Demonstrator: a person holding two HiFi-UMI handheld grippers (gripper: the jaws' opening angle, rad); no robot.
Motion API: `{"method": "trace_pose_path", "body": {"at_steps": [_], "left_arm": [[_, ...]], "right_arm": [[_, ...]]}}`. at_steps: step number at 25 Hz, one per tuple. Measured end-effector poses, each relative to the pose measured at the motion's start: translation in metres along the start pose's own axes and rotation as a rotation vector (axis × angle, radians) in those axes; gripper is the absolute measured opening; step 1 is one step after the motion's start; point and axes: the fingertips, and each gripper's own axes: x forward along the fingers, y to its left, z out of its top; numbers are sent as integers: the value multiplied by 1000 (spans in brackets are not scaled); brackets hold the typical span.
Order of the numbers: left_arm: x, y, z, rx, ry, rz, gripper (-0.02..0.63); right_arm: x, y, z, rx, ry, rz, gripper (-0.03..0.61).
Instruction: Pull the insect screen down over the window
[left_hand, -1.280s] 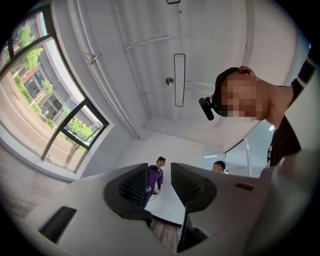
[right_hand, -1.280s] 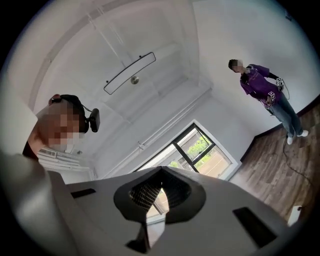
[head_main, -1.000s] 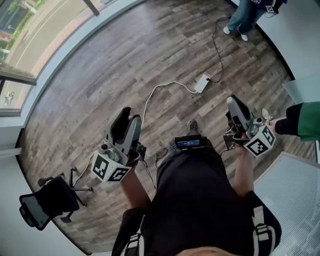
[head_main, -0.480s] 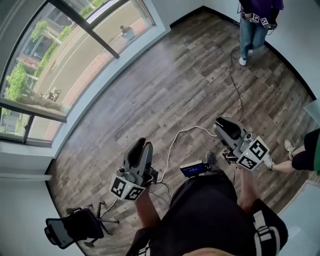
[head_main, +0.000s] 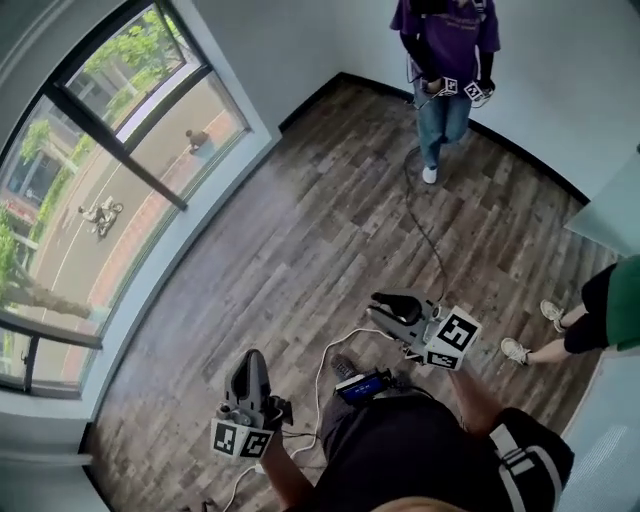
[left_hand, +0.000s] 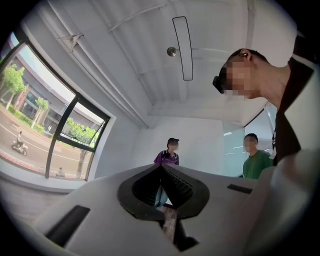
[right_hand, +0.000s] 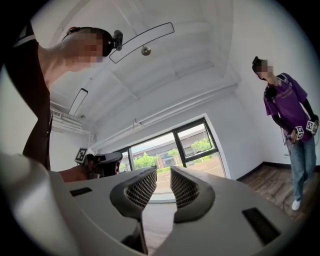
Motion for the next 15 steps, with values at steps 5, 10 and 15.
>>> {"method": "trace_pose_path", "body": {"at_steps": [5,10,15], "left_arm": [[66,54,-12,-88,-43,-113,6],[122,139,19,-145,-82,-157,6],[172,217,61,-63,-84,-167,6]], "right_arm": [[44,-46,10,-89,55,-55,69],[136,-89,33,-90,80,-57,69],[233,-113,55,-188,107,-42,69]]}}
